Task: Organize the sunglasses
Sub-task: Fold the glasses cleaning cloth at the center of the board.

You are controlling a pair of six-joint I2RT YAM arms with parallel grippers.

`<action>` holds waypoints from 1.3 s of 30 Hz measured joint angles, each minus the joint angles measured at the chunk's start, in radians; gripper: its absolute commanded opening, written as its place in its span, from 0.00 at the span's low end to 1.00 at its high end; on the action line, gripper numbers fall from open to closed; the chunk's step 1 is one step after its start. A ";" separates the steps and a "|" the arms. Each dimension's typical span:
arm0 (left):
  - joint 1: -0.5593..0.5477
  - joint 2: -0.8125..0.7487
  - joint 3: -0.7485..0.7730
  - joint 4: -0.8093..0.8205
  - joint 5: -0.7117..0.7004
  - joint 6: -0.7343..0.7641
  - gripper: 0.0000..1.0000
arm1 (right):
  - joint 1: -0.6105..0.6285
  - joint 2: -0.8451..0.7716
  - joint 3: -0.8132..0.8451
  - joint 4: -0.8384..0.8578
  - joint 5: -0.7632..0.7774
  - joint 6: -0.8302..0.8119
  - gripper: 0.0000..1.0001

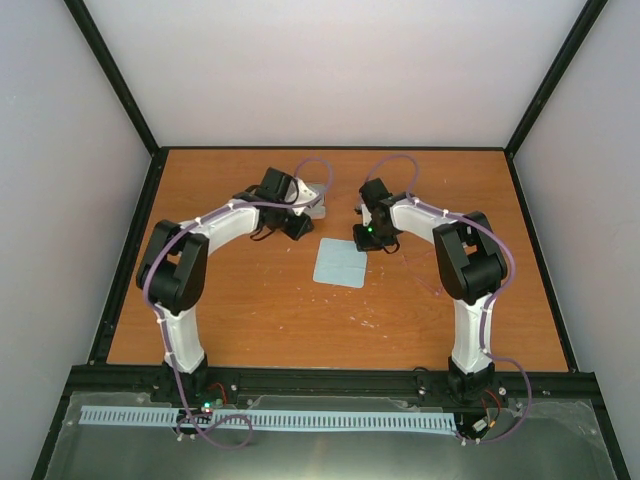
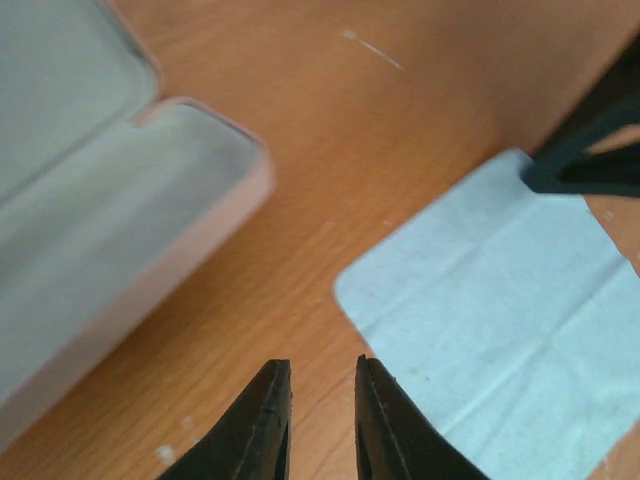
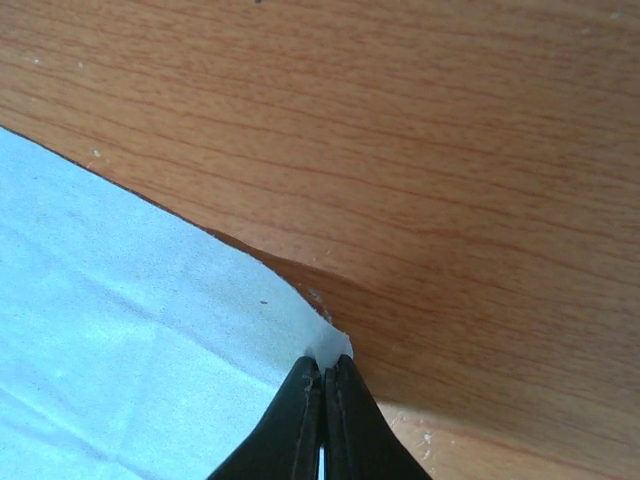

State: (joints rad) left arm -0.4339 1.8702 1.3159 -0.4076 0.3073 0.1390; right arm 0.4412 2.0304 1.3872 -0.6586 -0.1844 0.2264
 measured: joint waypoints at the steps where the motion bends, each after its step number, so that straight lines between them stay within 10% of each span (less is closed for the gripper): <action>1: -0.007 0.014 0.003 -0.003 0.026 0.013 0.18 | 0.000 0.000 0.000 0.000 0.005 -0.001 0.03; 39: -0.026 0.327 0.233 -0.098 0.198 0.106 0.14 | -0.015 0.033 0.057 -0.031 -0.014 -0.054 0.03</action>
State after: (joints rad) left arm -0.4603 2.1971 1.5486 -0.5056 0.5056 0.2451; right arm 0.4263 2.0632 1.4441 -0.6891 -0.1986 0.1722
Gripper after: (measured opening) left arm 0.184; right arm 0.029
